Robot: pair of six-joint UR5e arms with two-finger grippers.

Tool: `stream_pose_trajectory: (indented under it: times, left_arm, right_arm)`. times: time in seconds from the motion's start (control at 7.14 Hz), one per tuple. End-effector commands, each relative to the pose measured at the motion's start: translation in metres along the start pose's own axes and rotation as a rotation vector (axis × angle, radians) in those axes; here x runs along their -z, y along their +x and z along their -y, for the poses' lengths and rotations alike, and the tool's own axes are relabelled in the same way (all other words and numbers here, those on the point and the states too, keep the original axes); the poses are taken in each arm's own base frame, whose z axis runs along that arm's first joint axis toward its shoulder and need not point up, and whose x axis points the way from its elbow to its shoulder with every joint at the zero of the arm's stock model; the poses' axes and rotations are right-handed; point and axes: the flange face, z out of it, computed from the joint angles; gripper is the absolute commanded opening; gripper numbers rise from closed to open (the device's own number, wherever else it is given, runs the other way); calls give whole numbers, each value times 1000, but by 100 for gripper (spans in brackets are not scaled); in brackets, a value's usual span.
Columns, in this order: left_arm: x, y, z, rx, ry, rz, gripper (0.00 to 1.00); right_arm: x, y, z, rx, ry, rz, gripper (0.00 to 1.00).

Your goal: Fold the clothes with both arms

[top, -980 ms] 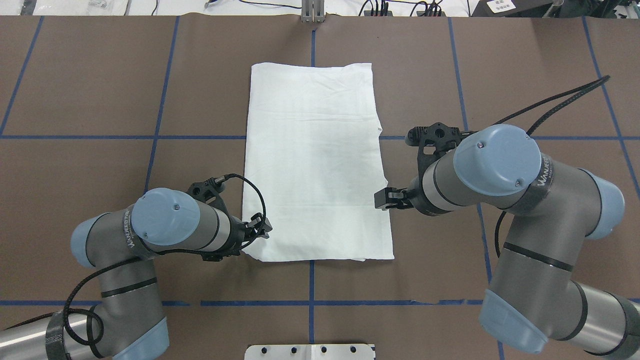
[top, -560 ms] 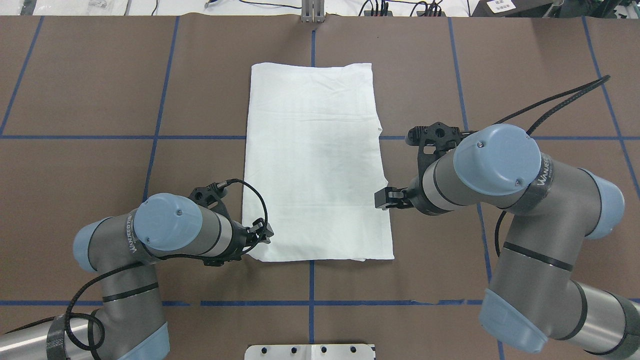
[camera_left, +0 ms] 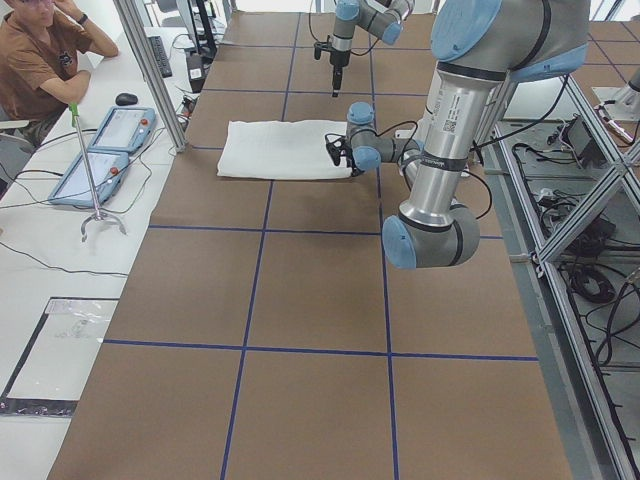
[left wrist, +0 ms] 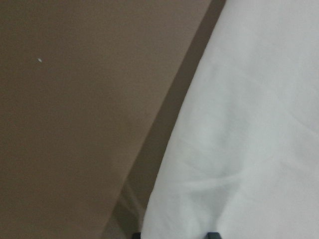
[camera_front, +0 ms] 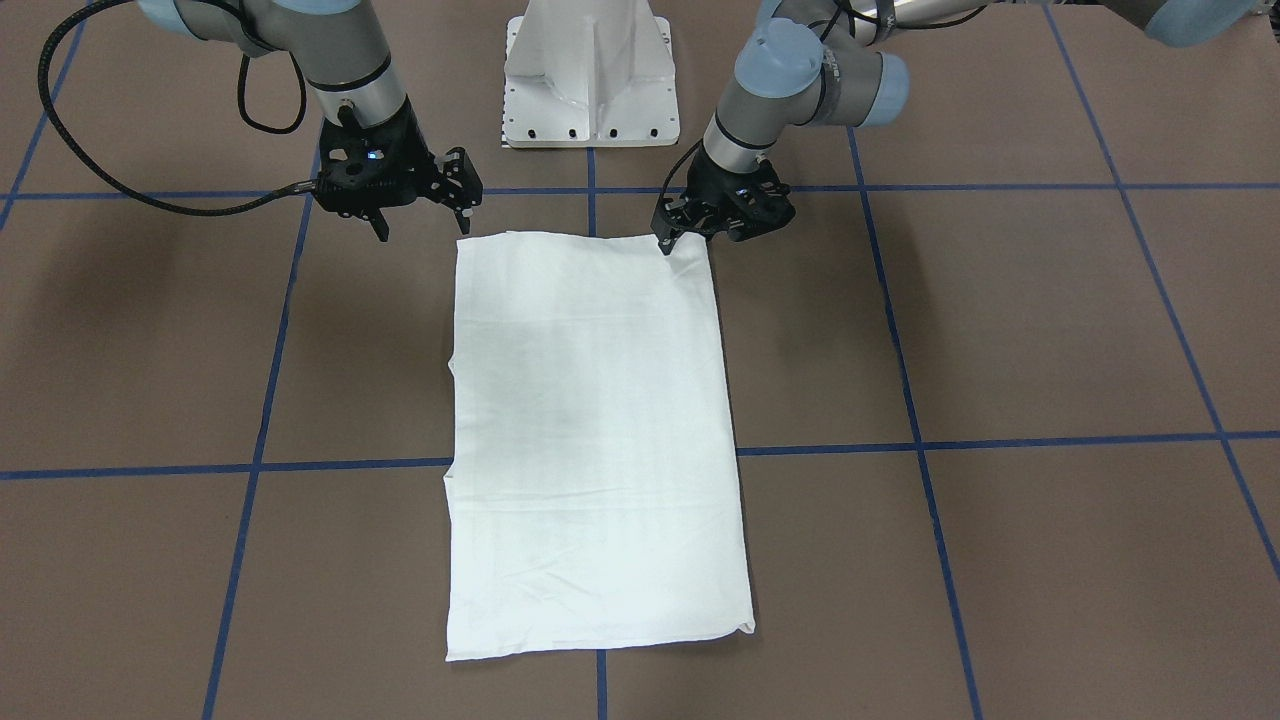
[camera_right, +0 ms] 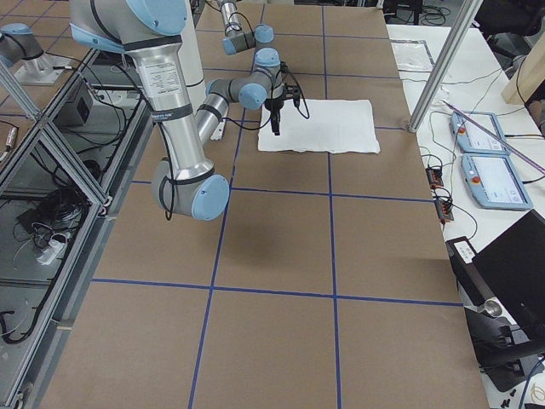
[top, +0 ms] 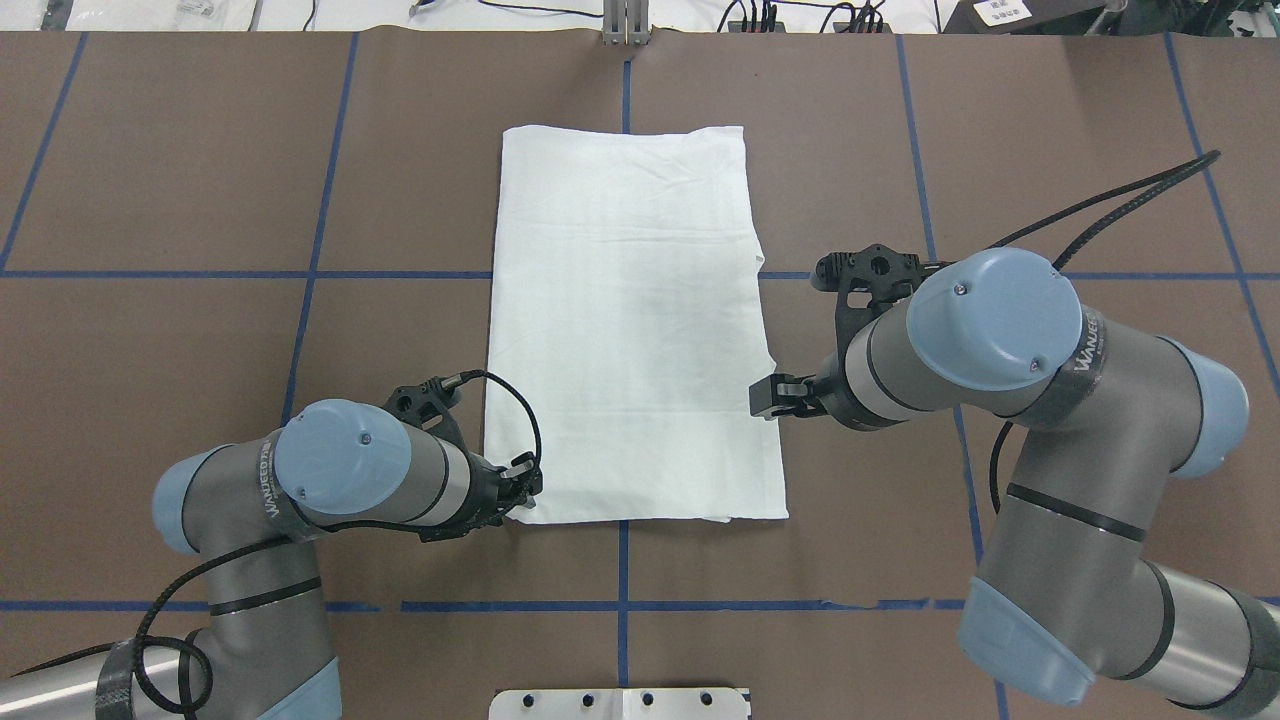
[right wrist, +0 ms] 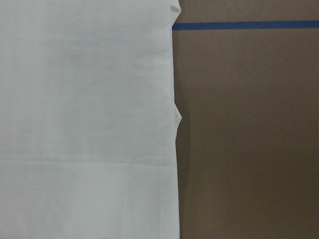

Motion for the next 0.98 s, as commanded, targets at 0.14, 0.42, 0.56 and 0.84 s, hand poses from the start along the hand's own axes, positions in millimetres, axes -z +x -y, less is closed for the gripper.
stream_pose_trajectory:
  times: [0.14,0.42,0.56,0.84]
  left_arm:
    - [4,0,9,5,13,-4,45]
    - [7,3,10,5,19,-11,68]
    - [7,2,10,6,20,-8,69]
    - [7,-1,11,10,21,-2,72]
  right_arm:
    - [0,0,0,0,1,-1,100]
    - [-1,1,0,-1,1,-2,100]
    - [-1,1,0,-1,1,-2,100]
    - [-2,1,1,-1,0,-5,100]
